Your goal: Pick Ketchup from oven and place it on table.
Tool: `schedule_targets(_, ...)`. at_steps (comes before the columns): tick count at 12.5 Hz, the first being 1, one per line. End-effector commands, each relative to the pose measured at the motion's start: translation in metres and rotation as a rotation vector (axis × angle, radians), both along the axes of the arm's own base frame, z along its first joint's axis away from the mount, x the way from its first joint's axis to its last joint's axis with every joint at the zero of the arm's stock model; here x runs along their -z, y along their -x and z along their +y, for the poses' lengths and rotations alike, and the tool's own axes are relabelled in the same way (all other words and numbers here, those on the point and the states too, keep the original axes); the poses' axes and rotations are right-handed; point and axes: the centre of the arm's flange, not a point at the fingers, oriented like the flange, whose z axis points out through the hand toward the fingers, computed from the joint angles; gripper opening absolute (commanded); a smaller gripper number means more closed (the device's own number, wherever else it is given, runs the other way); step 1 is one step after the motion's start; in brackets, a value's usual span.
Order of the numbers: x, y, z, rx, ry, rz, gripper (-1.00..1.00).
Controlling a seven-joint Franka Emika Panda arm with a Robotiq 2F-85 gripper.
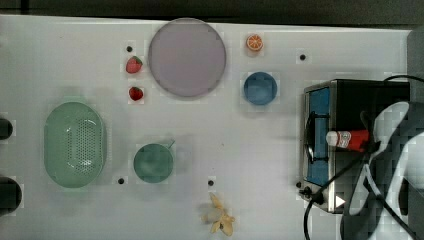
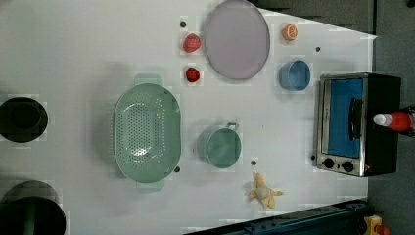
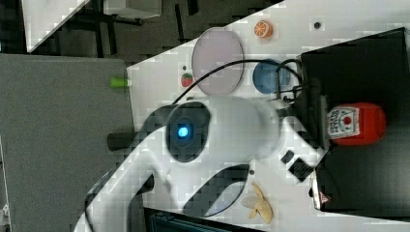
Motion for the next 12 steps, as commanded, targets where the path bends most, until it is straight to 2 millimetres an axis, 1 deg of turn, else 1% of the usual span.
schedule_targets(1,-0.111,-0.035,0.03,-0.07,0.071,-0.087,0.27)
schedule_targets(3,-0.149,-0.048,0.055,-0.129,0.102,-0.105,0.27)
schedule_targets(4,-0.163,-0.056,0.074,-0.162,0.095,-0.118,0.27)
schedule_targets(5,-0.171,-0.062,0.098,-0.206,0.071,-0.117,0.27)
schedule_targets(8,-0.179,-0.073,0.174,-0.333,-0.03,-0.057,0.27)
schedule_targets(10,-0.179,-0.082,0.23,-0.429,-0.078,-0.02,0.27)
schedule_targets(12,-0.173,-0.094,0.286,-0.528,-0.107,0.008,0.27)
